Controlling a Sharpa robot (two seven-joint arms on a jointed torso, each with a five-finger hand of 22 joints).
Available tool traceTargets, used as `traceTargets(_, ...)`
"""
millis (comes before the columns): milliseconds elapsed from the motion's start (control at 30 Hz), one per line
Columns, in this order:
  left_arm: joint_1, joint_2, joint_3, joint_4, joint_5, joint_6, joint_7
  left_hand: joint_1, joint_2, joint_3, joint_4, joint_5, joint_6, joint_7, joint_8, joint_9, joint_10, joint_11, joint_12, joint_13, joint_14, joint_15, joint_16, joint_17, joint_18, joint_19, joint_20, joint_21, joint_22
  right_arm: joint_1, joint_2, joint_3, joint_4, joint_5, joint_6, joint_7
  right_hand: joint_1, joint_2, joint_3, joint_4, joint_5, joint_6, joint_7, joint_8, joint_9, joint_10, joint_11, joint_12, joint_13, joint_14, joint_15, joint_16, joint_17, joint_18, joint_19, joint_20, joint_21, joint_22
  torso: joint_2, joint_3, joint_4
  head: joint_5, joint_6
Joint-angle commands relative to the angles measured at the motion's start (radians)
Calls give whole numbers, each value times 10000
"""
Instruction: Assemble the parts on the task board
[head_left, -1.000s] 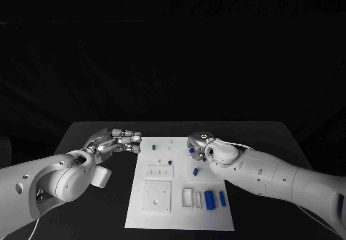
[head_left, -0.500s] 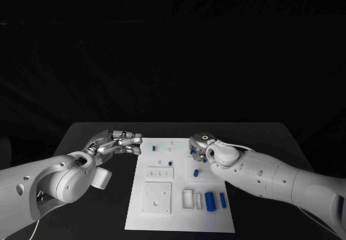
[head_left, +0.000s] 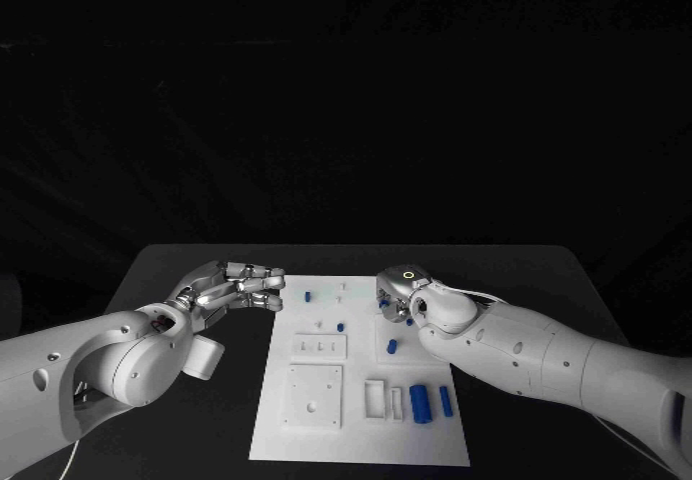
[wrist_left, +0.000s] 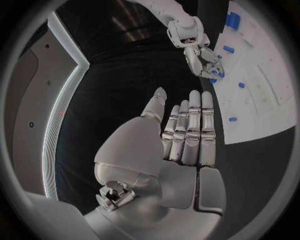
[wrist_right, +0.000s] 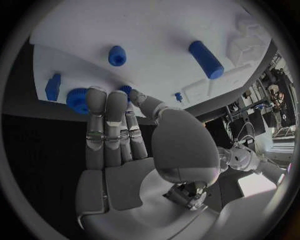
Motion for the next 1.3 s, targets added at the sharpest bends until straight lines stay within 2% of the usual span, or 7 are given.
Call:
traceTargets(33,16,20,10,16,-22,182,12,-47,-75,38,16,5,-65,21,13,-5,-86,-16,31,12,-59,-10,42,-9,-55,-28,4,34,9,-6,19,-2,6,-38,-263,-78,40,157,-121,-31,-37,208,-15,51,34,222,-41,5,16,-20,-118,0,18,-81,39,-118,199,161,6,-2,-3,9,20)
traceTargets(333,21,96,9,-80,-22,185,10,-29,-82,53,17,11,-76,27,13,-5,-100,-11,32,12,-57,-9,47,-11,-53,-26,3,35,21,-3,51,0,38,-82,-798,-359,125,301,-179,-207,-60,507,-79,41,58,553,-147,7,20,-29,-237,-7,76,-276,84,-271,776,826,20,-18,-23,34,128)
traceTargets(500,21,136,8,-134,-19,166,17,-29,-82,53,17,11,-76,27,13,-5,-100,-11,32,12,-57,-9,47,-11,-53,-26,3,35,21,69,75,2,165,-143,-1057,-522,129,285,-158,-225,-72,518,-79,41,57,568,-146,3,18,-26,-239,-21,105,-273,91,-275,716,1061,15,-9,-14,50,184)
traceTargets(733,21,177,8,-179,-18,137,26,-24,-80,63,14,21,-87,30,13,-5,-120,-6,30,12,-59,-8,48,-13,-52,-30,4,35,28,274,321,6,174,-250,-1240,-680,160,257,-114,-227,-81,526,-72,42,57,562,-143,11,21,-18,-233,-32,134,-275,170,-271,549,1333,27,-27,-5,31,306)
traceTargets(1033,22,270,10,-256,-18,151,31,-27,-75,72,14,24,-86,28,14,-4,-126,-5,33,13,-69,-4,44,-18,-51,-37,7,32,33,401,935,8,-384,-296,-1327,-710,148,263,-93,-233,-60,524,-80,43,57,559,-142,8,19,-27,-242,-42,150,-280,256,-278,316,1622,39,-29,16,18,389)
traceTargets(1200,30,287,12,-236,-18,166,30,-32,-77,77,5,26,-81,30,12,-5,-116,-4,32,12,-74,-2,42,-23,-53,-46,9,28,41,443,1327,9,-746,-299,-1463,-683,144,257,-68,-247,-38,511,-77,41,56,554,-138,8,19,-25,-242,-45,152,-276,279,-277,230,1714,88,-59,60,-13,424)
traceTargets(1300,60,317,15,-232,-18,173,30,-32,-77,77,5,26,-81,30,12,-5,-116,-4,32,12,-74,-2,42,-23,-53,-46,9,28,41,452,1549,9,-953,-297,-1529,-655,142,249,-62,-255,-12,509,-77,41,56,552,-137,7,19,-25,-243,-44,153,-274,290,-277,210,1742,133,-85,116,-62,470)
